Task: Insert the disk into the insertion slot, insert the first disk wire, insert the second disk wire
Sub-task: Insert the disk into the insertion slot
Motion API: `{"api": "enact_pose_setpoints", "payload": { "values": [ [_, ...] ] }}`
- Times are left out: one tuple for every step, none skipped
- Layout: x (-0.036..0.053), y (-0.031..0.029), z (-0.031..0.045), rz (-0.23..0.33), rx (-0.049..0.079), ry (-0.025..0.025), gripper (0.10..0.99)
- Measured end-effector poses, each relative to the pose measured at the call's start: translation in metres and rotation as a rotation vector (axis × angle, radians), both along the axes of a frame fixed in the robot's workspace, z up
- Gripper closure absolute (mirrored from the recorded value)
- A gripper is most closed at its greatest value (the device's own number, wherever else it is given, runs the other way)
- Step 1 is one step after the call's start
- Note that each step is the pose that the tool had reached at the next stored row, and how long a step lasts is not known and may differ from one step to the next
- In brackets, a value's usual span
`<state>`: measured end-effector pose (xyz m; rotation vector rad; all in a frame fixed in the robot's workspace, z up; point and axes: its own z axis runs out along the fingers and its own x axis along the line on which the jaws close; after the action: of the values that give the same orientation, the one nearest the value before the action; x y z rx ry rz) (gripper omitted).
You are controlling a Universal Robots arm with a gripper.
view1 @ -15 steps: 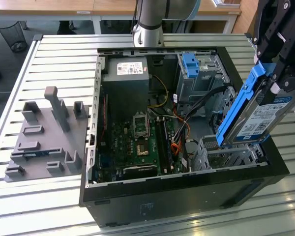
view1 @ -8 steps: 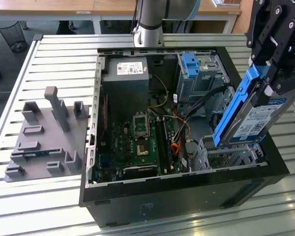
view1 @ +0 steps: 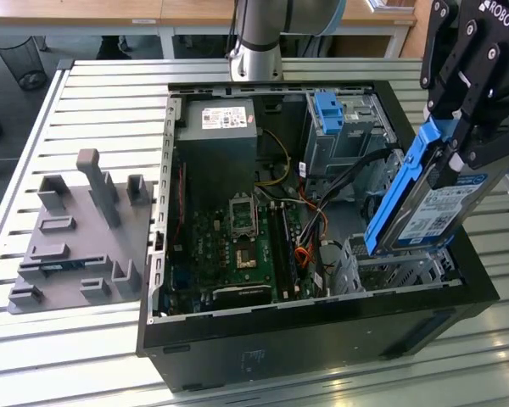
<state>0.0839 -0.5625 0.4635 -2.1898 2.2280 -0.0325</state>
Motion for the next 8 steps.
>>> {"api": "enact_pose_setpoints", "payload": {
  "values": [
    [-0.0007,0.0007,-0.0008,0.0,0.0,-0.0001,0.722],
    [-0.0011,0.0015,-0.0016,0.0,0.0,-0.0002,0.722],
    [-0.0014,0.0024,-0.0025,0.0,0.0,-0.0002,0.722],
    [-0.0015,0.0032,-0.0032,0.0,0.0,-0.0002,0.722],
    [-0.0017,0.0038,-0.0038,0.0,0.0,-0.0002,0.722],
    [-0.0018,0.004,-0.0045,0.0,0.0,-0.0002,0.722],
    [-0.002,0.0042,-0.0052,0.0,0.0,-0.0002,0.722],
    [-0.0021,0.0045,-0.0059,0.0,0.0,-0.0002,0.722]
  ]
}}
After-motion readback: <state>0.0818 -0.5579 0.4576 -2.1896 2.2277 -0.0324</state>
